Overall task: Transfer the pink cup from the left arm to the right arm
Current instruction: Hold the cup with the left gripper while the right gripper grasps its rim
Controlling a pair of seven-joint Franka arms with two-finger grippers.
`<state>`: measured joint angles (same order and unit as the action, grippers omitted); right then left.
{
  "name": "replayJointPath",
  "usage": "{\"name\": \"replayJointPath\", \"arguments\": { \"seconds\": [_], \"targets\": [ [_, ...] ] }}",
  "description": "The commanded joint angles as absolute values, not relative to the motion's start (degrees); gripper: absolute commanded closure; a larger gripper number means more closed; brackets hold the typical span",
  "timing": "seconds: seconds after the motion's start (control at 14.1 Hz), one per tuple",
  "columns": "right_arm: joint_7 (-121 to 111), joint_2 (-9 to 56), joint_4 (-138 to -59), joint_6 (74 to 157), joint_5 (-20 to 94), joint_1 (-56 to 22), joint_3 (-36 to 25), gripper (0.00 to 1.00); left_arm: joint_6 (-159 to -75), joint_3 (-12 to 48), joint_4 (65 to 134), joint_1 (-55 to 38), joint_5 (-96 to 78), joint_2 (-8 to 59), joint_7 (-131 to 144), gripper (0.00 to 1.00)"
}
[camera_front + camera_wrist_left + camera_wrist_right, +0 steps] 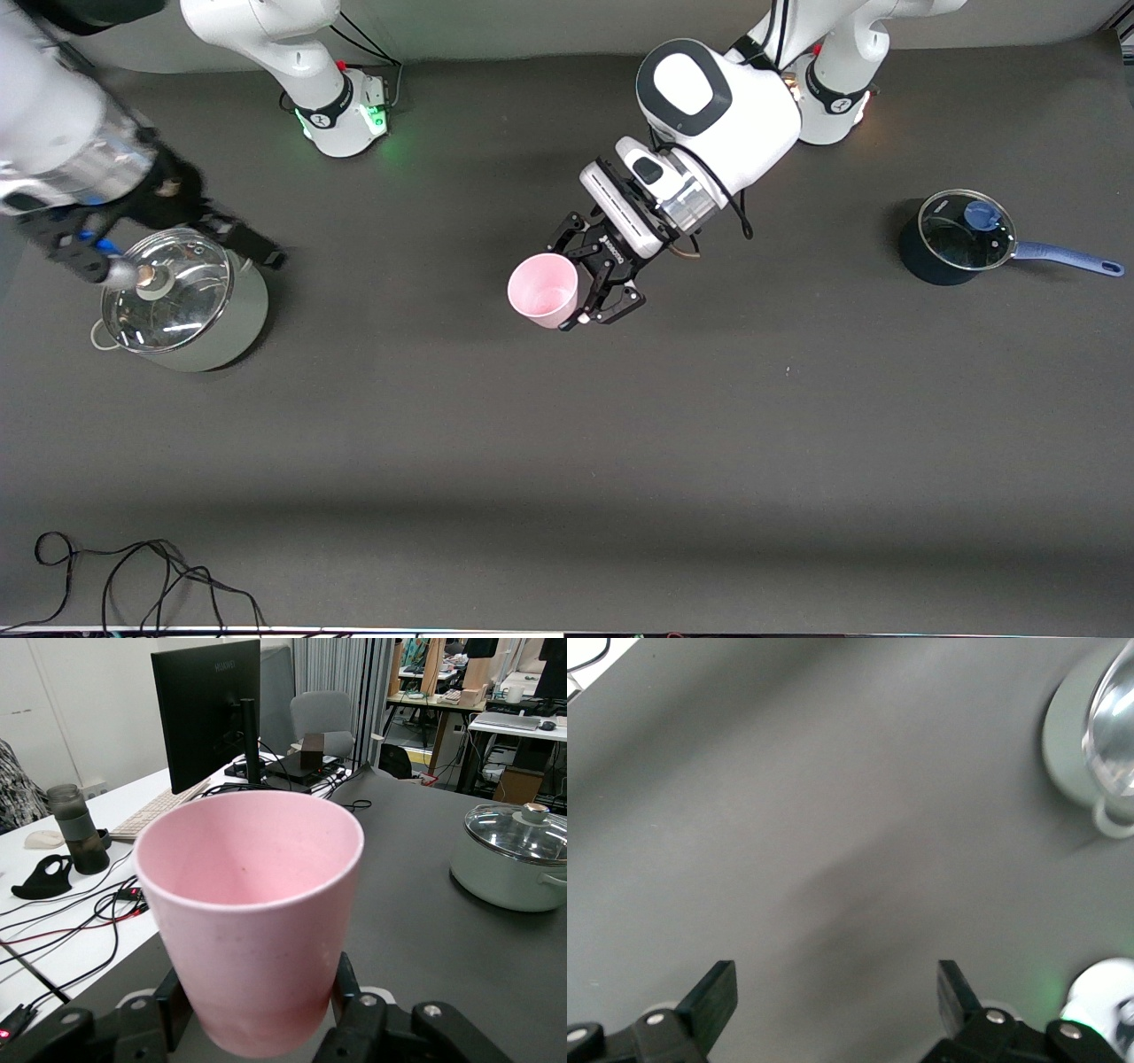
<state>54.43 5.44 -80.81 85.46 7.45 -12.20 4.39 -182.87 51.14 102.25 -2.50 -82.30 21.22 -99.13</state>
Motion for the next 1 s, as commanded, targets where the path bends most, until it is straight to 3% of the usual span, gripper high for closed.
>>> {"name": "replayJointPath", "arguments": {
  "seconds": [0.0,0.28,0.57,0.92],
  "targets": [
    [68.33,11.76,-72.79,85.07,11.68,-15.2,3.95,0.0,-183.69,50.98,101.95,-3.34,-83.32,21.09,-98.7,0.7],
    [79.25,18.35,-64.26,86.39,11.69,-22.04,3.87,0.0,-183.95,50.98,101.51,-3.43,-83.32,21.27,-98.61,0.7],
    [86.3,20.48,-63.81,94.82,10.9,-27.41,3.87,0.0,-186.24,50.89,100.46,-4.66,-84.55,22.15,-98.61,0.7],
    [86.57,21.71,-63.72,99.4,7.83,-31.11,3.87,0.0,-186.33,50.89,100.28,-4.66,-84.64,22.5,-98.61,0.7]
  ]
}}
